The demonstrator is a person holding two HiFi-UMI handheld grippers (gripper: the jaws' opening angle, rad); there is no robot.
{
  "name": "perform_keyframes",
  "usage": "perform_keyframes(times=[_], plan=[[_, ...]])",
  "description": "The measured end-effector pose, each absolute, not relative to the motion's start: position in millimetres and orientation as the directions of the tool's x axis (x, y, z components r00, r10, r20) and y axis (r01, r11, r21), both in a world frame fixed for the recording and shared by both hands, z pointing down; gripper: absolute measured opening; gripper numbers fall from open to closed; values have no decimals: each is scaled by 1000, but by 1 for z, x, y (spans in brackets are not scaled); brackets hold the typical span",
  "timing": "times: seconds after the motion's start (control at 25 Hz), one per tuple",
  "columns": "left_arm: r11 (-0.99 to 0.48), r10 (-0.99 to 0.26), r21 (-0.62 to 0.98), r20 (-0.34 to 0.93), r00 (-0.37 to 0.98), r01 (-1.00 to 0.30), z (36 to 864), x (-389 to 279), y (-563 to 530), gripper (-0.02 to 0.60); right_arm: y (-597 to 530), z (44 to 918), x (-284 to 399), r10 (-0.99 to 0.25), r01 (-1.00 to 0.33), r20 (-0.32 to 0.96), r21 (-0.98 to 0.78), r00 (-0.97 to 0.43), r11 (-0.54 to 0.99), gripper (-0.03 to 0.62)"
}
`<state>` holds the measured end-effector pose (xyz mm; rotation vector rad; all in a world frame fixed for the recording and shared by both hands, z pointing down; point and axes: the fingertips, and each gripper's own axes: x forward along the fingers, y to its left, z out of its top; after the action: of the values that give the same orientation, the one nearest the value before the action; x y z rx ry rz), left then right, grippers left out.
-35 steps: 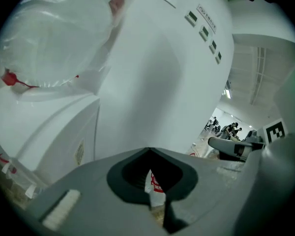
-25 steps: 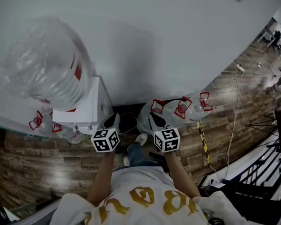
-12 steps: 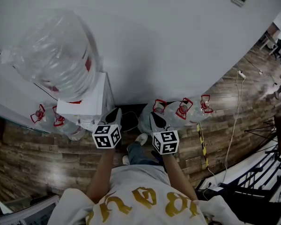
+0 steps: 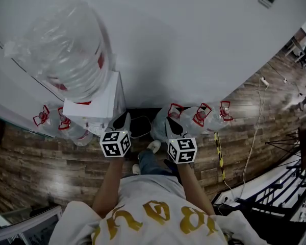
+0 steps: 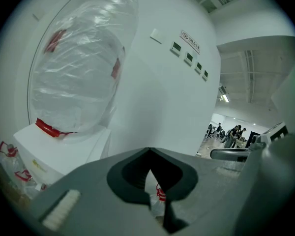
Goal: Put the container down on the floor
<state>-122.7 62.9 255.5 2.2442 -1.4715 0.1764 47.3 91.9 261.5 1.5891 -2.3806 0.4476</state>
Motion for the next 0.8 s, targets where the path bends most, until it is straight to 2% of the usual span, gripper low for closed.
perform_keyframes(times=[0.8], plan=[[-304, -843, 319, 349, 409, -898, 262, -132, 64, 0, 93, 273, 29, -822, -909, 393, -120, -412, 399, 28]])
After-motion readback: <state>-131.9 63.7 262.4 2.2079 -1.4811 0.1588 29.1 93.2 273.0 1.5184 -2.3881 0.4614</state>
